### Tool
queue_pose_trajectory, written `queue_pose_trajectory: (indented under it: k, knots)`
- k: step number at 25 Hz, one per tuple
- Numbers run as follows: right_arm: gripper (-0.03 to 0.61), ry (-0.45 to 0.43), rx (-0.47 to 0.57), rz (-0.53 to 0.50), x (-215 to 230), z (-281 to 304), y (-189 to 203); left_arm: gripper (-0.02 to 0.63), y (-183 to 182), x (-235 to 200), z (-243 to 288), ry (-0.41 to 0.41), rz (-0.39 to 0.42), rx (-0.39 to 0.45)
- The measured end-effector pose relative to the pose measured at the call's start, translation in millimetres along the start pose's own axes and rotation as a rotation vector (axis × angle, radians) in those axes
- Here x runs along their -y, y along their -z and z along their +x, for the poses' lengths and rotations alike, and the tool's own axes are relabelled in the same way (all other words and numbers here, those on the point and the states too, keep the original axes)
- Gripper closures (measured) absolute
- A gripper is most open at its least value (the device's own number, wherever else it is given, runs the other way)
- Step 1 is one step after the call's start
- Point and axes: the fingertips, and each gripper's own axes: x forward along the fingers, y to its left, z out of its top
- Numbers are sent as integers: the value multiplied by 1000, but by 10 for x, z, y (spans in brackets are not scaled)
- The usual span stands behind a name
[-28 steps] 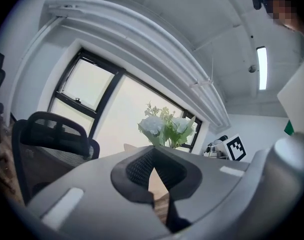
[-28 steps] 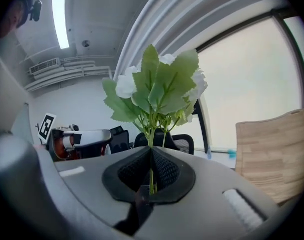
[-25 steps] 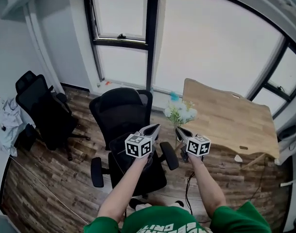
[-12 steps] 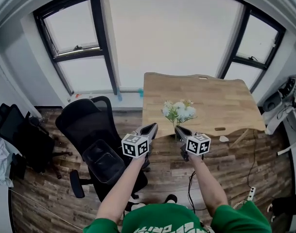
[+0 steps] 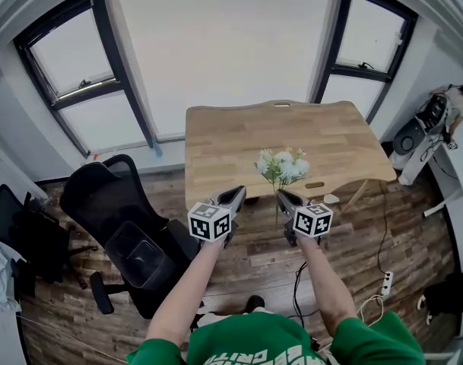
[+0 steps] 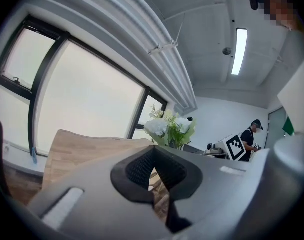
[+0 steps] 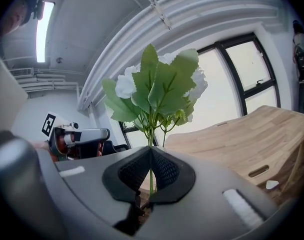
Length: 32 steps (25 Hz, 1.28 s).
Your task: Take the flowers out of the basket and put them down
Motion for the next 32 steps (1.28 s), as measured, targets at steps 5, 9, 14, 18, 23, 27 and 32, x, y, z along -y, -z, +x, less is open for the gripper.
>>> queue_pose_trajectory:
  k: [5,9,14,18,23,27,32]
  knots:
    - [571,27,12,5,426,-315,-86,594,77,321,445,38,-1,-10]
    - [571,47,22,14,732,-544,-144,594,179,520,757,56,-9,-25]
    - [571,80,32,32,1026,-779,-209,594,225,726,1071,96,-10,-43]
    - [571,122,36,39,1216,-896,-242,594,230,825,1239,136,-14,-51]
    - [571,152,38,47,1349,-821,-266,594,225,687,1479,167,-23,-58]
    - [571,185,39,54,1576,-702,-371,594,140,546,1798,210,-28,-61]
    - [571,223,56,64,1838,-447,-599,594,-44,233,2115,239,-23,-71]
